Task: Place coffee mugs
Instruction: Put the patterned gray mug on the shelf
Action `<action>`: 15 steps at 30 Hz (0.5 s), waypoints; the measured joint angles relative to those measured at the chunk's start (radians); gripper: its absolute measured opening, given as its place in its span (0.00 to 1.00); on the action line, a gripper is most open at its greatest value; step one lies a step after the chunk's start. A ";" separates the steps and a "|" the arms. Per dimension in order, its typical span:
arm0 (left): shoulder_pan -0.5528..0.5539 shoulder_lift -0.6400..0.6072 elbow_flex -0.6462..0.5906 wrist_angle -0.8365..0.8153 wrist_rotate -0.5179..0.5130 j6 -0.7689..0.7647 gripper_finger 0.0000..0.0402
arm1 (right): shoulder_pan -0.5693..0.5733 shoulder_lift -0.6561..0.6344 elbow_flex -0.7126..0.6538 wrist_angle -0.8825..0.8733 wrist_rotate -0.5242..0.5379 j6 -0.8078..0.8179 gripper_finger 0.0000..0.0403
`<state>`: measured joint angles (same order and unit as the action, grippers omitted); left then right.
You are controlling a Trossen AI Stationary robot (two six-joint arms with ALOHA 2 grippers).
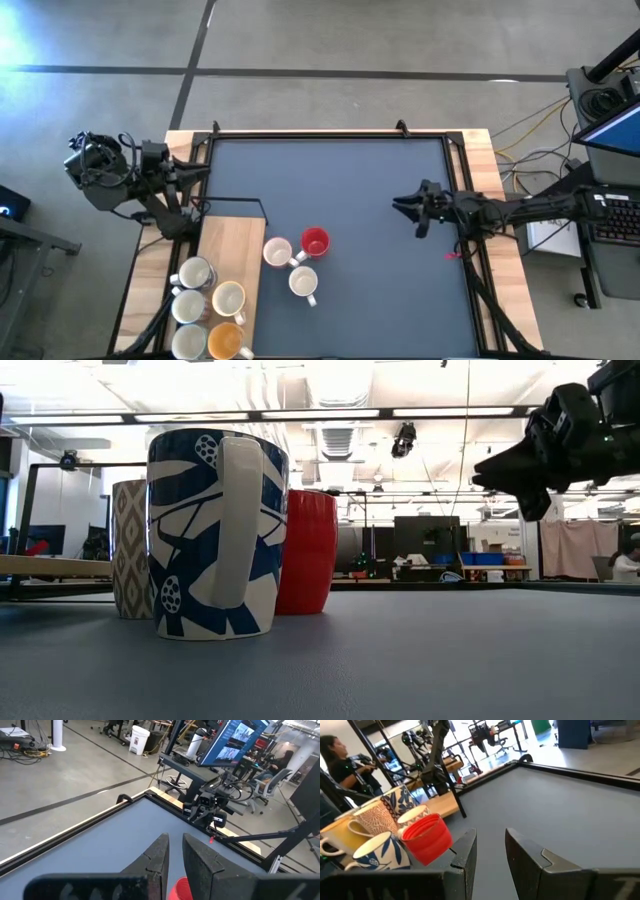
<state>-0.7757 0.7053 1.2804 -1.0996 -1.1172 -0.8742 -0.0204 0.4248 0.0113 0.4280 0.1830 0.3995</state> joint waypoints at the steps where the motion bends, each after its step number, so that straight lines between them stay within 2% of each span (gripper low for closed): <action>1: 0.000 0.000 0.000 0.000 0.000 0.000 0.09 | 0.000 -0.015 0.000 -0.010 0.000 0.000 0.23; 5: 0.000 0.003 0.000 0.000 0.000 0.000 0.09 | 0.000 -0.083 0.001 -0.085 0.000 0.001 0.23; 12: 0.000 0.013 0.000 0.000 0.000 0.000 0.09 | 0.000 -0.196 0.112 -0.508 0.001 0.046 0.23; 15: 0.000 0.018 0.000 -0.001 0.000 0.000 0.09 | 0.000 -0.227 0.142 -0.569 0.001 0.064 0.23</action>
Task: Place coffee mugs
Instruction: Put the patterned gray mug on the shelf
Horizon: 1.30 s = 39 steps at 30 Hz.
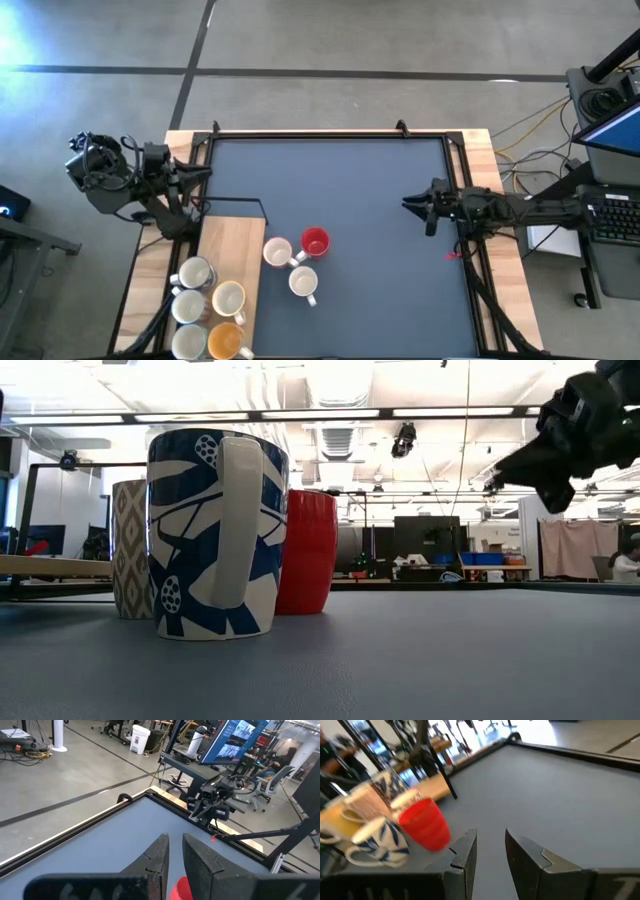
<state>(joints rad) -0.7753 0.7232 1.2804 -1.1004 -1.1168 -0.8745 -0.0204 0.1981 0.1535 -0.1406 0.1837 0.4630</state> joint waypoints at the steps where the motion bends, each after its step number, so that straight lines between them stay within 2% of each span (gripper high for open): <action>1: 0.000 0.002 0.000 0.000 0.000 0.000 0.09 | 0.000 -0.008 -0.001 -0.005 0.000 0.010 0.23; 7: 0.000 0.018 0.000 -0.009 0.001 0.000 0.09 | 0.000 -0.040 -0.061 0.028 0.000 0.064 0.23; 13: 0.000 0.025 0.000 -0.017 0.003 0.000 0.09 | 0.000 -0.046 -0.140 0.187 -0.001 0.104 0.23; 18: 0.000 0.025 0.000 -0.017 0.003 0.000 0.09 | 0.000 -0.046 -0.141 0.186 0.005 0.103 0.23; 23: 0.000 0.026 0.000 -0.017 0.003 -0.003 0.09 | 0.000 -0.032 -0.141 0.188 0.054 0.121 0.23; 34: 0.000 0.044 0.000 -0.016 0.008 -0.083 0.09 | 0.000 -0.025 -0.142 0.187 0.053 0.120 0.23; 39: 0.000 0.083 0.000 -0.016 0.064 -0.094 0.09 | 0.000 -0.025 -0.142 0.186 0.053 0.120 0.23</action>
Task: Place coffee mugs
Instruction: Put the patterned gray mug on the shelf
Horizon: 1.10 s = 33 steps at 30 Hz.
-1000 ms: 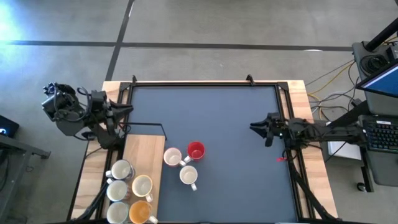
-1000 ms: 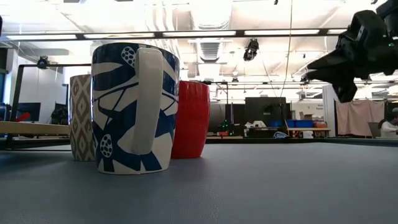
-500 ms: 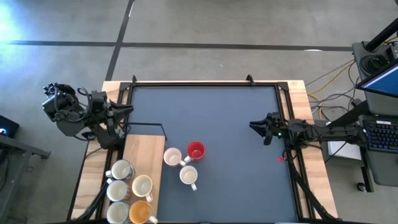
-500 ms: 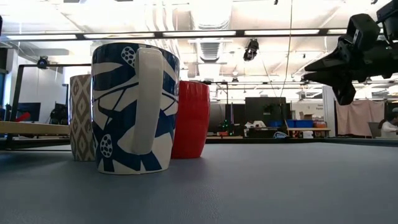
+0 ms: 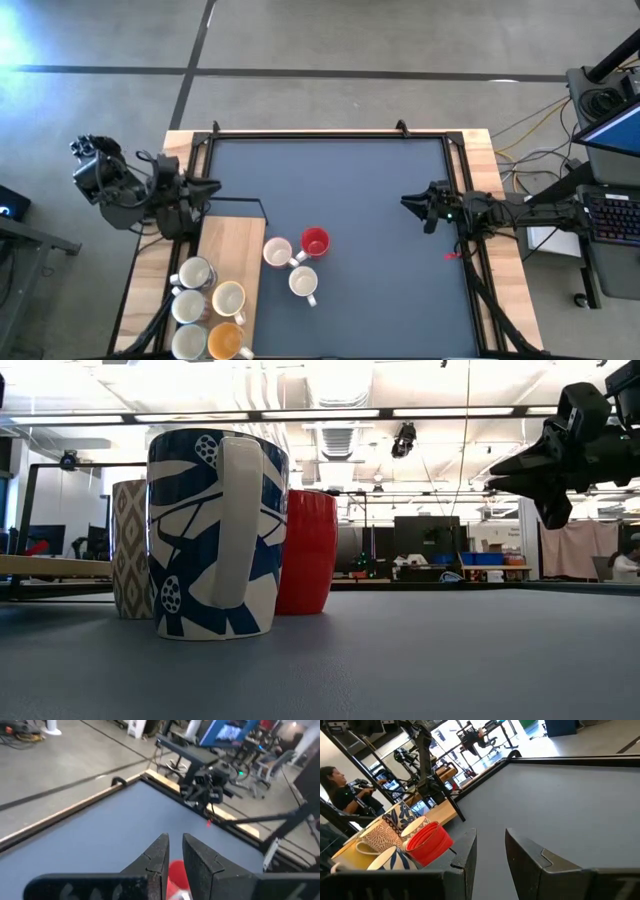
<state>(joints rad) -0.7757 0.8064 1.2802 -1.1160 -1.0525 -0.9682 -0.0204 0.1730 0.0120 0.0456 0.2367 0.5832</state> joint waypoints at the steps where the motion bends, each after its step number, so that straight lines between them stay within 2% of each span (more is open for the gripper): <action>1: 0.000 0.008 0.000 0.000 0.009 -0.005 0.09 | 0.000 0.000 0.000 0.000 0.000 0.000 0.23; 4: 0.001 0.036 0.000 0.000 0.069 -0.011 0.09 | 0.000 0.000 0.000 0.000 0.000 0.000 0.23; 11: 0.001 0.103 0.000 0.000 0.283 0.000 0.09 | 0.000 0.000 0.000 -0.001 0.000 0.000 0.23; 17: 0.000 0.177 0.000 -0.001 0.482 0.197 0.09 | 0.000 0.000 -0.001 -0.002 0.000 0.000 0.23; 27: 0.009 0.277 0.000 -0.019 0.525 0.340 0.09 | 0.000 0.000 -0.001 -0.002 0.000 0.000 0.23; 33: 0.056 0.351 0.000 -0.007 0.585 0.458 0.09 | 0.000 0.000 -0.001 -0.002 0.000 0.000 0.23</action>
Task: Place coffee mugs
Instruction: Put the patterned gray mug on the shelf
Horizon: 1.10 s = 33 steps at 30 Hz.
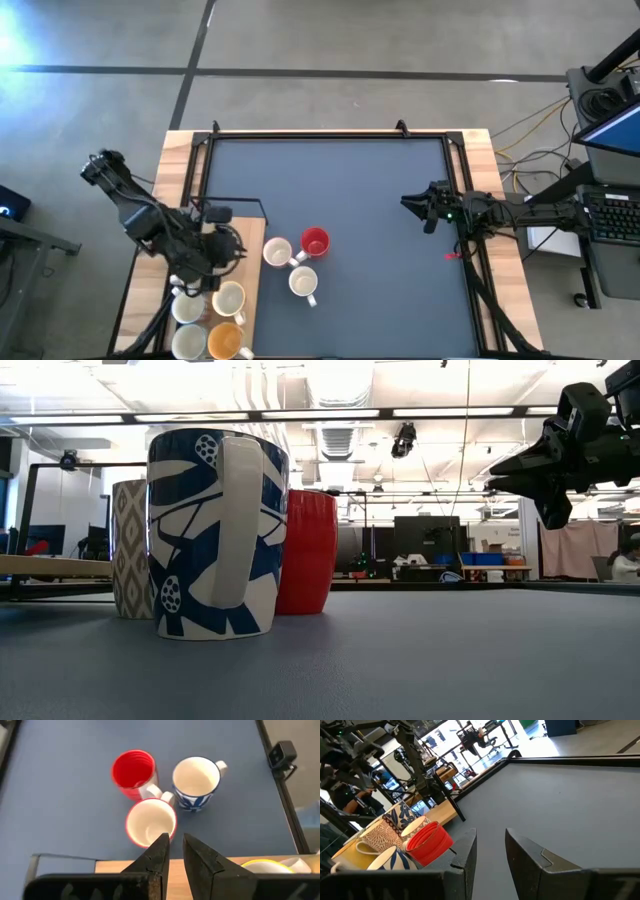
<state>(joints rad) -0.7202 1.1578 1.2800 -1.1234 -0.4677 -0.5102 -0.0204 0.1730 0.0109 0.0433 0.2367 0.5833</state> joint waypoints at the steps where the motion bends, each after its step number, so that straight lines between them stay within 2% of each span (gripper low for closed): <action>1: 0.013 0.010 0.000 0.012 0.020 0.021 0.09 | 0.000 0.000 0.000 0.000 0.000 0.000 0.23; 8: 0.125 0.053 0.000 0.081 0.210 0.189 0.09 | 0.000 0.000 0.000 0.000 0.000 0.000 0.23; 15: 0.245 0.115 0.000 0.072 0.303 0.286 0.09 | 0.000 0.000 0.000 0.000 0.000 0.000 0.23; 23: 0.280 0.238 0.000 0.066 0.356 0.297 0.13 | 0.000 0.000 0.000 0.000 0.000 0.000 0.23; 33: 0.291 0.370 0.000 0.084 0.354 0.359 0.26 | 0.000 0.000 0.000 0.000 0.000 0.000 0.23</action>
<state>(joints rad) -0.4294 1.5277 1.2800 -1.0389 -0.1135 -0.1512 -0.0204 0.1726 0.0105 0.0429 0.2367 0.5835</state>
